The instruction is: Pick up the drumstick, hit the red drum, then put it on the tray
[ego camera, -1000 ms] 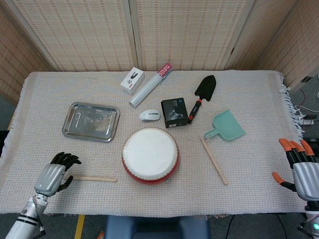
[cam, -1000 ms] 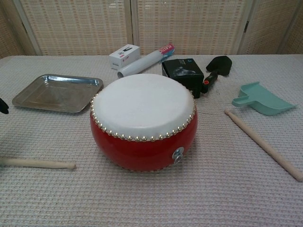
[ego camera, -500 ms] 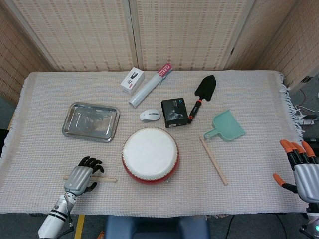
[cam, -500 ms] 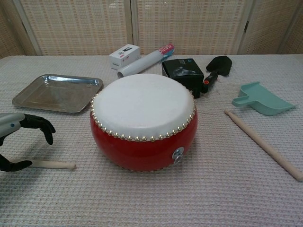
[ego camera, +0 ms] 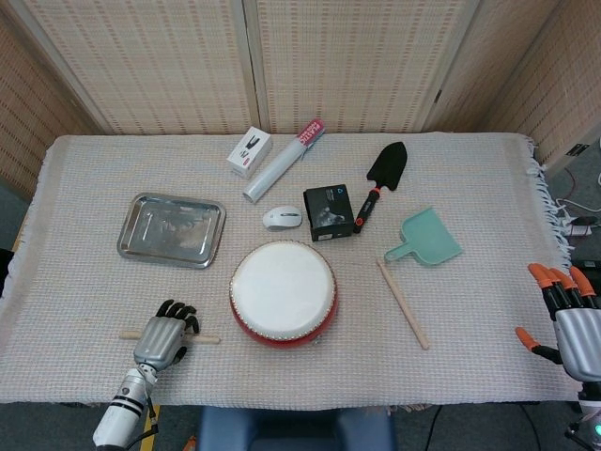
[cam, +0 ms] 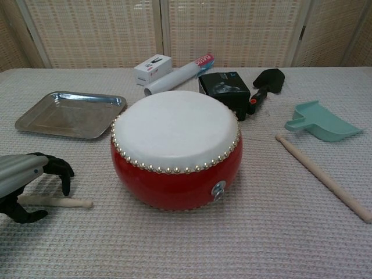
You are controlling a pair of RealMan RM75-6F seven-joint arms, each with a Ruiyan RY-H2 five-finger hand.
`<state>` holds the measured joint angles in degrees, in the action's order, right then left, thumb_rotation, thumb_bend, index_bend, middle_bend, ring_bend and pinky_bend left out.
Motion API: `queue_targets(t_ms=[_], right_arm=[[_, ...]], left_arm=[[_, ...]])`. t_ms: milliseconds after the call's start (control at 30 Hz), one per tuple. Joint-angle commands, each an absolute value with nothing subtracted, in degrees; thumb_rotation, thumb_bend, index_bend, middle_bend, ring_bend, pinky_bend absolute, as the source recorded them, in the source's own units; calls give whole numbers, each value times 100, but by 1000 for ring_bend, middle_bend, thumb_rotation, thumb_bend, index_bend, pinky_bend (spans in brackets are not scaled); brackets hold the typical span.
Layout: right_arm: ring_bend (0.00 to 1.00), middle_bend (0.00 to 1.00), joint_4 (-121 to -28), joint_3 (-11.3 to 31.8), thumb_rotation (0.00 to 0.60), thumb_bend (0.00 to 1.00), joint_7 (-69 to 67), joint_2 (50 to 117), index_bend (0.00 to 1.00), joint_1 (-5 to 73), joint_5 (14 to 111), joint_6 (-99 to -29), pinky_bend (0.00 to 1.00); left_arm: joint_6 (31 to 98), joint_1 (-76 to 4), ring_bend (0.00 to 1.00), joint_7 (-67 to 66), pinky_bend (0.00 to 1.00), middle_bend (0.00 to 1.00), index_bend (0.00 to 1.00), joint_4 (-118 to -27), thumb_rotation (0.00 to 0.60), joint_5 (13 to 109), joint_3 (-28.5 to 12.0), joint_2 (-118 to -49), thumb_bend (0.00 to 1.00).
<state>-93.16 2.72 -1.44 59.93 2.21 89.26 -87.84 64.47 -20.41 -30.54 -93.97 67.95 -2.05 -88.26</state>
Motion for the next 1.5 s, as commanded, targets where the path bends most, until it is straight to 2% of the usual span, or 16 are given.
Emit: queue_targets(t_ms=[33, 333, 733, 1500], right_arm=[[0, 94, -9306, 271, 600, 201, -146, 5998, 17, 222, 8918, -8776, 18], [0, 94, -9278, 264, 600, 201, -189, 6001, 18, 188, 8889, -8801, 18], [0, 94, -9243, 276, 600, 201, -235, 6002, 18, 177, 8841, -8790, 18], [0, 94, -9250, 268, 600, 201, -255, 6004, 23, 180, 8828, -8750, 18]], left_arm=[[6394, -2071, 126, -3049, 82, 205, 469, -9440, 600, 6729, -186, -8807, 292], [6299, -2143, 126, -3021, 80, 205, 478, -9775, 600, 6717, -52, -8660, 293], [6444, -2188, 127, -2988, 80, 211, 512, -9404, 600, 6588, -141, -8935, 320], [6398, -2212, 126, -2762, 81, 217, 558, -9477, 600, 6449, -69, -8851, 341]])
